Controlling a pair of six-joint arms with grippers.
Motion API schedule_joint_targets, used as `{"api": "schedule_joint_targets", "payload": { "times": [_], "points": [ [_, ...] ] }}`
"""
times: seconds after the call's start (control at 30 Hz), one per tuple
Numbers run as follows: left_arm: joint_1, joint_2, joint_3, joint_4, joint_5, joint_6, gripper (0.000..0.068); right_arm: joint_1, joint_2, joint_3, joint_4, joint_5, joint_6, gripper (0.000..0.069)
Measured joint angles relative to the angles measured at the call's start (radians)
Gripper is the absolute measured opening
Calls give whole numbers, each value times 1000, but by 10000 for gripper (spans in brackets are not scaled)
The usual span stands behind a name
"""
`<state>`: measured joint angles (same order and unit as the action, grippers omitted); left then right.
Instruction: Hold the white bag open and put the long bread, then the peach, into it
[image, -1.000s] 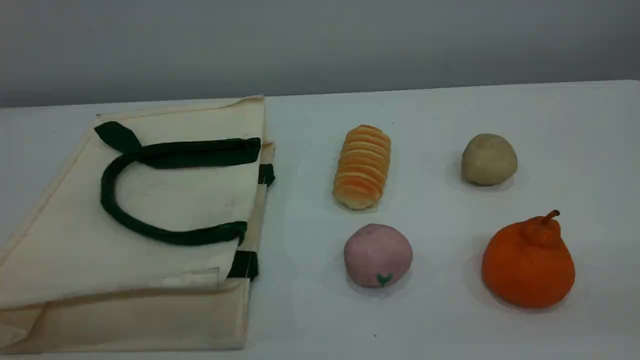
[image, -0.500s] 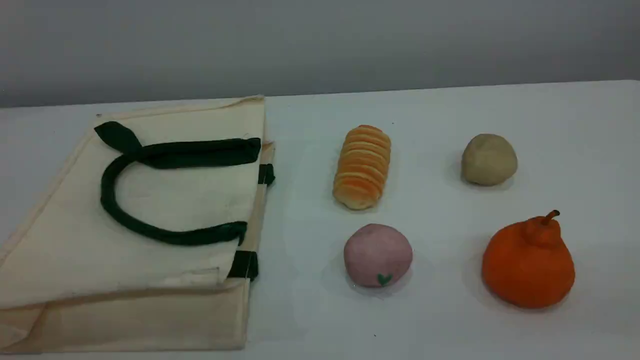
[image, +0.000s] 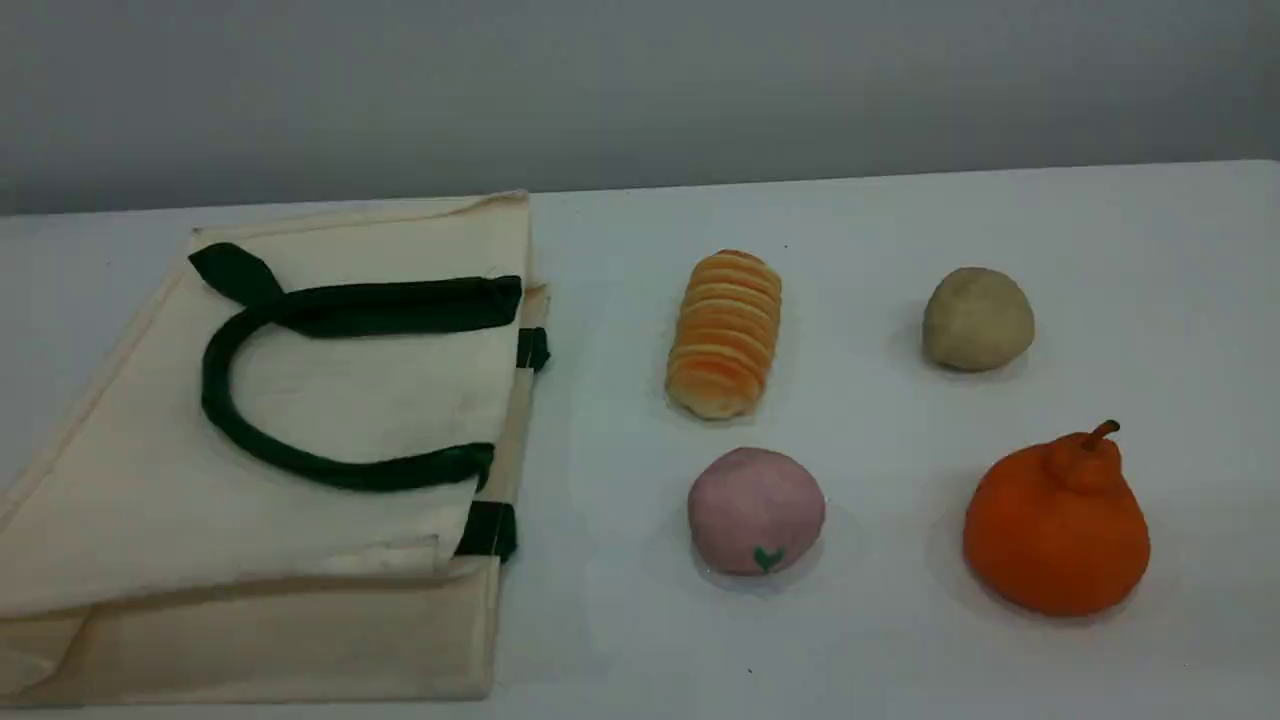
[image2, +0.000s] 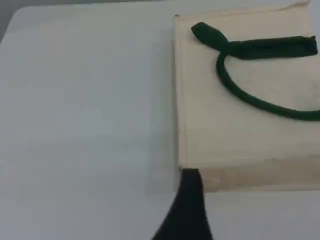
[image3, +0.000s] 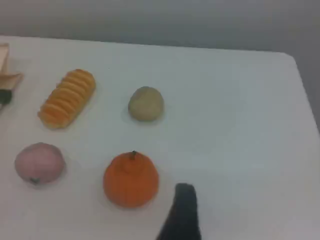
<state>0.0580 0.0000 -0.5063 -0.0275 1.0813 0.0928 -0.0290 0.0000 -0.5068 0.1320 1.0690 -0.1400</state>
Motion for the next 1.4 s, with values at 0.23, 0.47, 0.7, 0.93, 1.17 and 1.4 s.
{"api": "schedule_joint_targets", "payload": {
  "times": [0.23, 0.47, 0.7, 0.93, 1.17, 1.4],
  "points": [
    [0, 0, 0, -2, -1, 0, 593, 2, 0, 0, 0, 0, 0, 589],
    [-1, 0, 1, -2, -3, -1, 593, 63, 0, 0, 7, 0, 4, 589],
    [-1, 0, 2, -1, -3, -1, 593, 63, 0, 0, 33, -3, 43, 589],
    [-8, 28, -72, 1, -87, -72, 593, 63, 106, -74, 31, -35, 64, 589],
    [-63, 224, -161, 6, -166, -106, 582, 62, 370, -236, 67, -125, 63, 589],
    [-85, 481, -166, 0, -267, -106, 578, 62, 651, -270, 81, -205, 57, 589]
  ]
}}
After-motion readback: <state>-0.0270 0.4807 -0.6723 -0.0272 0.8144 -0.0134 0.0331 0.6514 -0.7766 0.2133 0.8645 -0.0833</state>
